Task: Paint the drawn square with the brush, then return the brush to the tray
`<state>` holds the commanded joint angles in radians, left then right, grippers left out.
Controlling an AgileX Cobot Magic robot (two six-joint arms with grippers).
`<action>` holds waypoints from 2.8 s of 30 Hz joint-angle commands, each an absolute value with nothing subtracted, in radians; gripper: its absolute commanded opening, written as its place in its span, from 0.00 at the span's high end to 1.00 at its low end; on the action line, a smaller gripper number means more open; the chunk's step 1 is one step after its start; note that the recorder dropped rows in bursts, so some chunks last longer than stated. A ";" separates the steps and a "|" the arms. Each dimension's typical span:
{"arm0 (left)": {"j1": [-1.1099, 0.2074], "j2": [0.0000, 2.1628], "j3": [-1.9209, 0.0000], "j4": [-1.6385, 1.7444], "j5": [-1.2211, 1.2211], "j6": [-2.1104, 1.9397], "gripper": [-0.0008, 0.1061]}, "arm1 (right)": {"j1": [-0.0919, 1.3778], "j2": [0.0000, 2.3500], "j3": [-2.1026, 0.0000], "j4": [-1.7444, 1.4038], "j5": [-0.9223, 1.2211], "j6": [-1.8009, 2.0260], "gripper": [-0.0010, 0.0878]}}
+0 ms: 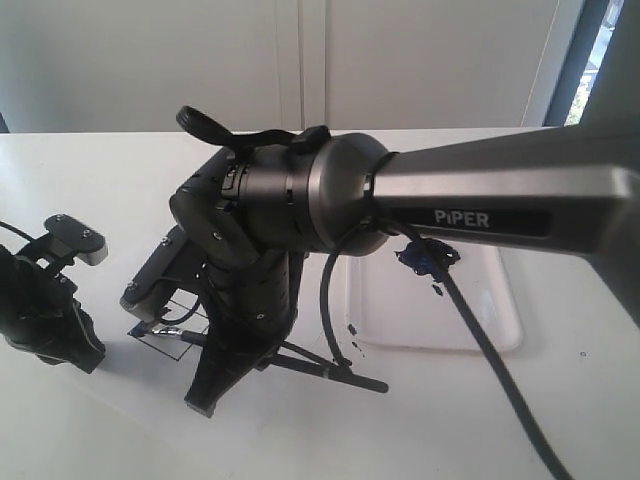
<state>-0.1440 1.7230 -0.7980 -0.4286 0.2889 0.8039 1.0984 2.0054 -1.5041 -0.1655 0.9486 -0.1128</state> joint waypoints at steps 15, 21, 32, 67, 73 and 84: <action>-0.144 1.723 -0.798 -0.429 0.291 0.804 0.67 | 1.096 2.025 -1.504 -0.270 0.953 -0.072 0.99; -0.144 1.723 -0.798 -0.429 0.291 0.804 0.67 | 1.096 2.027 -1.504 -0.304 0.948 -0.043 0.99; -0.144 1.723 -0.798 -0.429 0.294 0.804 0.67 | 1.096 2.027 -1.504 -0.367 0.938 -0.017 0.99; -0.144 1.723 -0.798 -0.429 0.290 0.804 0.67 | 1.098 2.027 -1.504 -0.255 0.988 -0.128 0.99; -0.144 1.718 -0.798 -0.429 0.283 0.785 0.67 | 1.098 2.008 -1.504 -0.199 1.000 -0.130 0.99; -0.144 1.657 -0.828 -0.441 0.263 0.778 0.67 | 1.106 1.978 -1.504 -0.167 1.026 -0.135 0.99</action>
<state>-0.1440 1.6570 -0.8279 -0.4408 0.2626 0.7783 1.1061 1.9778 -1.5041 -0.1674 1.0264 -0.1354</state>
